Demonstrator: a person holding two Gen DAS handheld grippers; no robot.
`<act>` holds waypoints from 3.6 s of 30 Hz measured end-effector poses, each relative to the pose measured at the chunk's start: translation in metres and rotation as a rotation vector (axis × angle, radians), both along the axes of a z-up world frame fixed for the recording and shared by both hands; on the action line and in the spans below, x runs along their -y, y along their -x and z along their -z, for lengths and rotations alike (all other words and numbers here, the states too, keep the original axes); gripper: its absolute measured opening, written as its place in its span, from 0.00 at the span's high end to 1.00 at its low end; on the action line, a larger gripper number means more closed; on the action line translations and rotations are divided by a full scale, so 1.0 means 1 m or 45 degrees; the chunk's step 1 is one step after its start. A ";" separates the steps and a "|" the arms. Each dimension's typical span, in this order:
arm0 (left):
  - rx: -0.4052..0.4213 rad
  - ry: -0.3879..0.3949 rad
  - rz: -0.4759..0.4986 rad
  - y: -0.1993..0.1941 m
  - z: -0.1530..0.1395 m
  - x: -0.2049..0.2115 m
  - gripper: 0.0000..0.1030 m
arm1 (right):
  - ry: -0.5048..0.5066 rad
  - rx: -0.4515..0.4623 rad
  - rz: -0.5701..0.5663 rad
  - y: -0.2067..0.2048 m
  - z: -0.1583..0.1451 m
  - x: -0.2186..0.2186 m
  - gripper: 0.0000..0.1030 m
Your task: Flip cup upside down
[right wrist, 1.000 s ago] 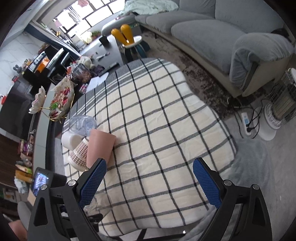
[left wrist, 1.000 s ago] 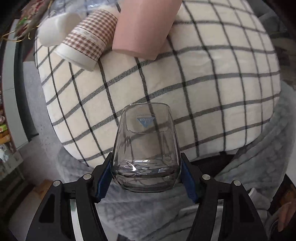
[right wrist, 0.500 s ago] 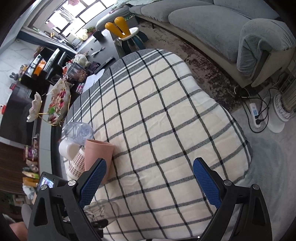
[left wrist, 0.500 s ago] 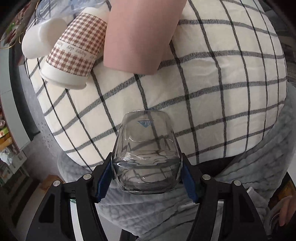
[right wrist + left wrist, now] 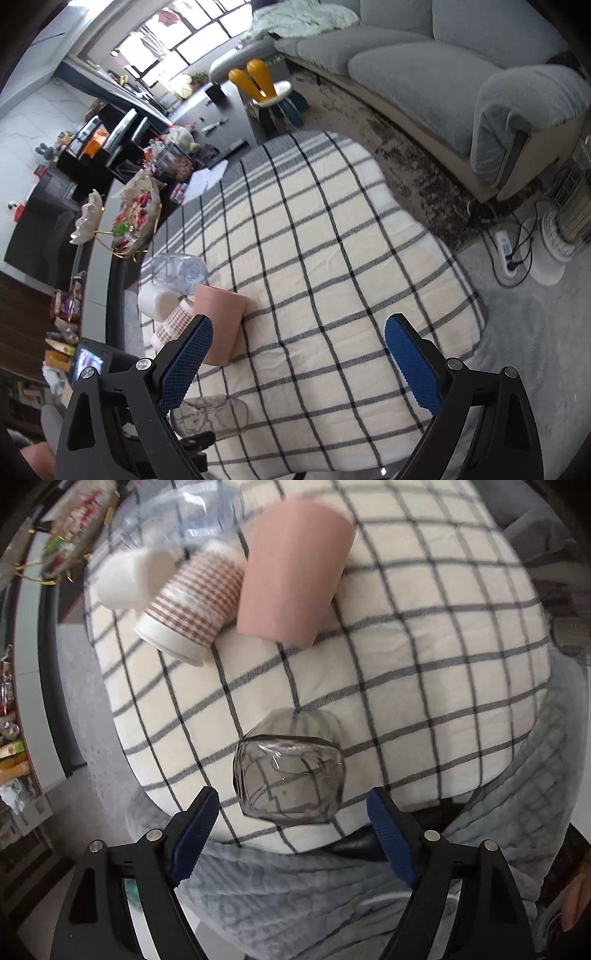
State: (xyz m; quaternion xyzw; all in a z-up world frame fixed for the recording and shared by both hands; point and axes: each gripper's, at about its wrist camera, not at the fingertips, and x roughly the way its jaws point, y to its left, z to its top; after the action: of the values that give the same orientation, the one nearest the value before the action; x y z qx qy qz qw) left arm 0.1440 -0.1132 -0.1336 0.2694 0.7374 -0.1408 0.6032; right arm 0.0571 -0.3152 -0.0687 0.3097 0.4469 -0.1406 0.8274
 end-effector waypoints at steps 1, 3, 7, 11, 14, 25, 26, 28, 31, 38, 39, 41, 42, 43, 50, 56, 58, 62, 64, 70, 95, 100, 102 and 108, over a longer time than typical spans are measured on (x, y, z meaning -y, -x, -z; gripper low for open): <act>0.058 0.034 0.002 0.005 -0.009 -0.001 0.20 | 0.022 0.021 -0.001 0.004 -0.006 -0.002 0.08; 0.185 0.112 -0.021 0.018 -0.029 -0.007 0.20 | 0.086 0.060 -0.005 0.015 -0.018 -0.006 0.08; 0.498 0.229 -0.087 0.043 -0.067 -0.021 0.20 | 0.235 0.148 -0.022 0.037 -0.041 -0.020 0.08; 0.829 0.314 -0.170 0.073 -0.101 -0.047 0.15 | 0.368 0.247 -0.058 0.058 -0.058 -0.040 0.08; 1.020 0.355 -0.222 0.093 -0.120 -0.066 0.12 | 0.450 0.307 -0.093 0.071 -0.066 -0.058 0.06; 1.361 0.469 -0.363 0.145 -0.148 -0.110 0.08 | 0.589 0.385 -0.225 0.103 -0.063 -0.110 0.05; 1.361 0.482 -0.371 0.149 -0.147 -0.113 0.08 | 0.603 0.388 -0.235 0.106 -0.063 -0.114 0.05; 1.361 0.489 -0.372 0.157 -0.145 -0.117 0.08 | 0.630 0.385 -0.248 0.112 -0.062 -0.120 0.05; 1.345 0.505 -0.398 0.166 -0.139 -0.124 0.08 | 0.658 0.384 -0.250 0.120 -0.062 -0.125 0.05; 1.345 0.538 -0.421 0.176 -0.137 -0.132 0.08 | 0.723 0.378 -0.255 0.128 -0.065 -0.135 0.05; 1.348 0.542 -0.420 0.178 -0.137 -0.132 0.08 | 0.730 0.377 -0.256 0.129 -0.066 -0.136 0.05; 1.353 0.542 -0.420 0.180 -0.137 -0.133 0.08 | 0.732 0.378 -0.251 0.129 -0.066 -0.137 0.05; 1.354 0.542 -0.419 0.180 -0.137 -0.133 0.08 | 0.733 0.379 -0.248 0.129 -0.066 -0.138 0.05; 1.348 0.547 -0.421 0.181 -0.137 -0.133 0.08 | 0.734 0.379 -0.247 0.130 -0.067 -0.138 0.05; 1.312 0.555 -0.427 0.181 -0.137 -0.135 0.08 | 0.733 0.379 -0.248 0.130 -0.067 -0.138 0.05; 1.308 0.555 -0.425 0.180 -0.136 -0.135 0.08 | 0.733 0.380 -0.247 0.130 -0.067 -0.138 0.05; 1.307 0.555 -0.424 0.180 -0.135 -0.135 0.08 | 0.733 0.380 -0.249 0.130 -0.066 -0.137 0.05; 1.307 0.554 -0.424 0.180 -0.135 -0.134 0.08 | 0.731 0.380 -0.249 0.130 -0.067 -0.137 0.05; 1.308 0.554 -0.425 0.180 -0.136 -0.134 0.08 | 0.733 0.380 -0.249 0.130 -0.066 -0.137 0.05; 1.309 0.553 -0.425 0.180 -0.136 -0.134 0.08 | 0.731 0.382 -0.249 0.130 -0.067 -0.137 0.05; 1.332 0.548 -0.403 0.179 -0.140 -0.132 0.06 | 0.730 0.380 -0.249 0.131 -0.067 -0.136 0.05; 1.329 0.552 -0.401 0.180 -0.140 -0.132 0.06 | 0.729 0.379 -0.249 0.130 -0.066 -0.135 0.05; 1.329 0.553 -0.399 0.180 -0.140 -0.132 0.06 | 0.729 0.378 -0.249 0.130 -0.066 -0.135 0.05; 1.326 0.550 -0.409 0.180 -0.139 -0.132 0.06 | 0.727 0.374 -0.250 0.130 -0.067 -0.135 0.05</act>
State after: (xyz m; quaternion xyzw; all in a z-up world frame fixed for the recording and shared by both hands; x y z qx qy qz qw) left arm -0.0358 0.0184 0.0056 0.0589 0.3301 -0.0437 0.9411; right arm -0.0734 -0.1804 -0.0021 0.0379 0.2930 -0.1337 0.9459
